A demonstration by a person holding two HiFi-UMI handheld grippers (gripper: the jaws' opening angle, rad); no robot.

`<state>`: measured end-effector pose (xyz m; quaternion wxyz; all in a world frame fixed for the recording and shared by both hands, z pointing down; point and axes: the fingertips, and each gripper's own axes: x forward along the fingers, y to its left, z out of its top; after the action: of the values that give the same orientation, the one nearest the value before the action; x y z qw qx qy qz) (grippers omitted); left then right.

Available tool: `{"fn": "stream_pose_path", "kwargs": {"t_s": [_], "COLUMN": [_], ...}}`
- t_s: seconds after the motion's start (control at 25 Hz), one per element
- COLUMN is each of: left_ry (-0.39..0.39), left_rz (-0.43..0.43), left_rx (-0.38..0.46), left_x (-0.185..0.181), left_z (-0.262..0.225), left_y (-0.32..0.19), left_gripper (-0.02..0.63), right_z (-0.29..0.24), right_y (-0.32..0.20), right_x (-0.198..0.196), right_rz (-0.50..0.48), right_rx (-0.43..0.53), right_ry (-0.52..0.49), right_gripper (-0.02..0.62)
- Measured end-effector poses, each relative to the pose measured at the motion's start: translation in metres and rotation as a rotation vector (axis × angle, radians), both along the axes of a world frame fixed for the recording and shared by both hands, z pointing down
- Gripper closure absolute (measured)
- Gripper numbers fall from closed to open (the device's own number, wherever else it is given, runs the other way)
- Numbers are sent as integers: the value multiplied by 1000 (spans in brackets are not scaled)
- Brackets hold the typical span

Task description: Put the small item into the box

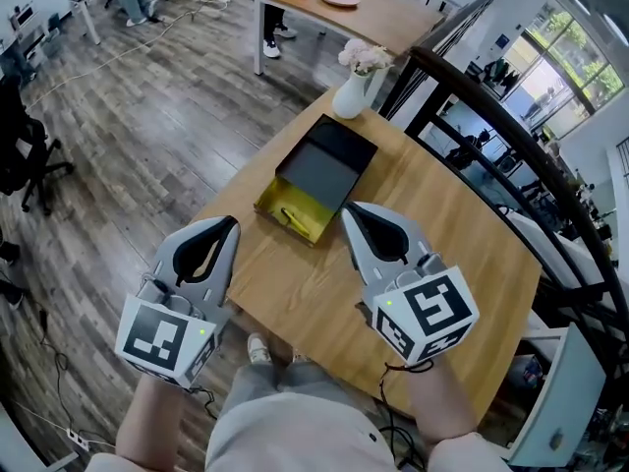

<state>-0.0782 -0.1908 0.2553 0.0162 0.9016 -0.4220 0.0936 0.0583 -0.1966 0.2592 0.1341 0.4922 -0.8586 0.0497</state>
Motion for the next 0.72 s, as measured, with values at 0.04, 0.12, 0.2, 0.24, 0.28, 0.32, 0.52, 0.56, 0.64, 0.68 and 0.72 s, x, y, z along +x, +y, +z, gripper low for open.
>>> {"fn": "stream_pose_path", "kwargs": {"t_s": [0.04, 0.12, 0.2, 0.24, 0.28, 0.32, 0.52, 0.56, 0.64, 0.68, 0.72], "left_ry": [6, 12, 12, 12, 13, 16, 41, 43, 44, 43, 38], "left_rz": [0, -3, -6, -7, -8, -11, -42, -45, -48, -48, -49], "left_rx": [11, 31, 46, 52, 58, 65, 103, 105, 104, 102, 98], "left_x": [-1, -2, -4, -4, -5, -6, -10, -10, -8, -8, -9], "left_z": [-6, -17, -26, -29, -33, -36, -44, -45, -43, -42, -39], "left_y": [5, 15, 26, 30, 35, 39, 56, 59, 65, 67, 70], "left_gripper": [603, 603, 603, 604, 603, 603, 603, 604, 603, 604, 603], "right_z": [-6, -19, -30, -34, -39, -42, -51, -52, -52, -51, -49], "right_y": [6, 19, 32, 38, 44, 49, 73, 76, 81, 84, 86], "right_x": [1, 3, 3, 4, 4, 5, 9, 9, 11, 12, 13], "right_rz": [7, 18, 31, 38, 47, 55, 94, 100, 115, 125, 135], "right_rx": [18, 50, 79, 93, 107, 119, 146, 151, 160, 164, 168], "right_ry": [-12, -38, -57, -60, -60, -61, -114, -122, -124, -116, -99], "right_gripper": [591, 591, 591, 591, 591, 591, 591, 592, 592, 593, 594]}}
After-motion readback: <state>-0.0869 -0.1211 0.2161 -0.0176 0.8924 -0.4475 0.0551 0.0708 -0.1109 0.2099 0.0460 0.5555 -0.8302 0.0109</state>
